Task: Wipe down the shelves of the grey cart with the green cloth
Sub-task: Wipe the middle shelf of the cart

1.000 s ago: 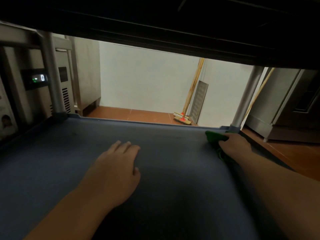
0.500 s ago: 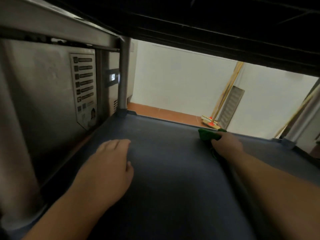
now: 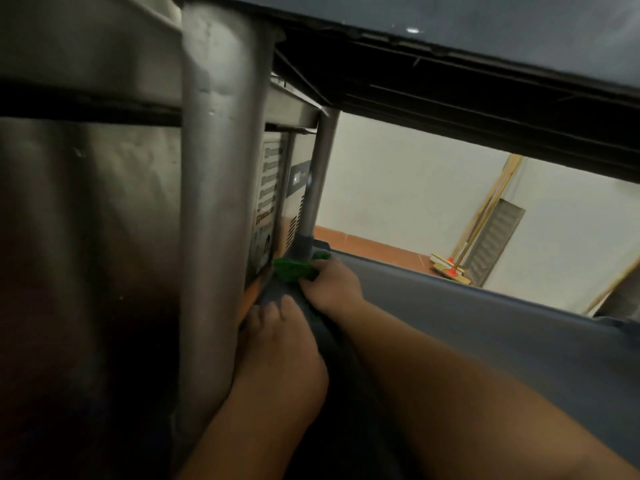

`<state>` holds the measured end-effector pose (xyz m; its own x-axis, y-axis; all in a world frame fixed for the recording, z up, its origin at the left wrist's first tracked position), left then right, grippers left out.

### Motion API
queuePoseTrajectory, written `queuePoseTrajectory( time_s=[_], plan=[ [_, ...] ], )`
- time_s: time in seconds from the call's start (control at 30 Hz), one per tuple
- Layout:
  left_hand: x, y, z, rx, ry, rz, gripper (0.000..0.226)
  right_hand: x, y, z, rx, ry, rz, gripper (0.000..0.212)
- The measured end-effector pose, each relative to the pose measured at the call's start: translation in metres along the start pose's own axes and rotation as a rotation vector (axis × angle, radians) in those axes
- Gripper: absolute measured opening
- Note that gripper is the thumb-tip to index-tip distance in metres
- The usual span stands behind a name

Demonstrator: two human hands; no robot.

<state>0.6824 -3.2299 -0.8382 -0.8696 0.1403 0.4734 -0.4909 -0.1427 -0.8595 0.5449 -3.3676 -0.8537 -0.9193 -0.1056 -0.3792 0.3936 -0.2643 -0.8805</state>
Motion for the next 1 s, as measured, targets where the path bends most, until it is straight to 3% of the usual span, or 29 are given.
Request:
queuePoseTrajectory(
  time_s=[0.13,0.3,0.5,0.8,1.0],
  plan=[
    [0.0,0.004,-0.003,-0.041,0.004,-0.037,0.066,-0.023,0.005,-0.005,-0.04,-0.085,0.049,0.032],
    [0.023,0.018,-0.013,-0.079,0.018,0.072,0.073,0.023,-0.025,-0.024,-0.049,-0.078,0.011,0.031],
    [0.095,0.042,-0.031,-0.073,0.17,0.115,0.07,0.162,-0.108,-0.083,0.029,0.155,-0.073,0.031],
    [0.243,0.099,-0.06,-0.148,0.385,0.176,0.072,0.402,-0.264,-0.238,0.142,0.559,-0.263,0.035],
    [0.298,0.128,-0.063,-0.166,0.428,0.14,0.069,0.494,-0.334,-0.322,0.194,0.755,-0.34,0.022]
  ],
)
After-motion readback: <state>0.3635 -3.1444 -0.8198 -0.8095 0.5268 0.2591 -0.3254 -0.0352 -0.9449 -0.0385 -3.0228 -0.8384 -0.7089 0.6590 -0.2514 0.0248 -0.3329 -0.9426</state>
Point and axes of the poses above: each hand's wrist, its own z-axis towards the middle knuckle, its own y-axis out of the palm, x = y × z, the point moved 6 cm from there along z, towards the middle knuckle, and after that the axes turned 5 degrees about -y, right-handed, at the moved point
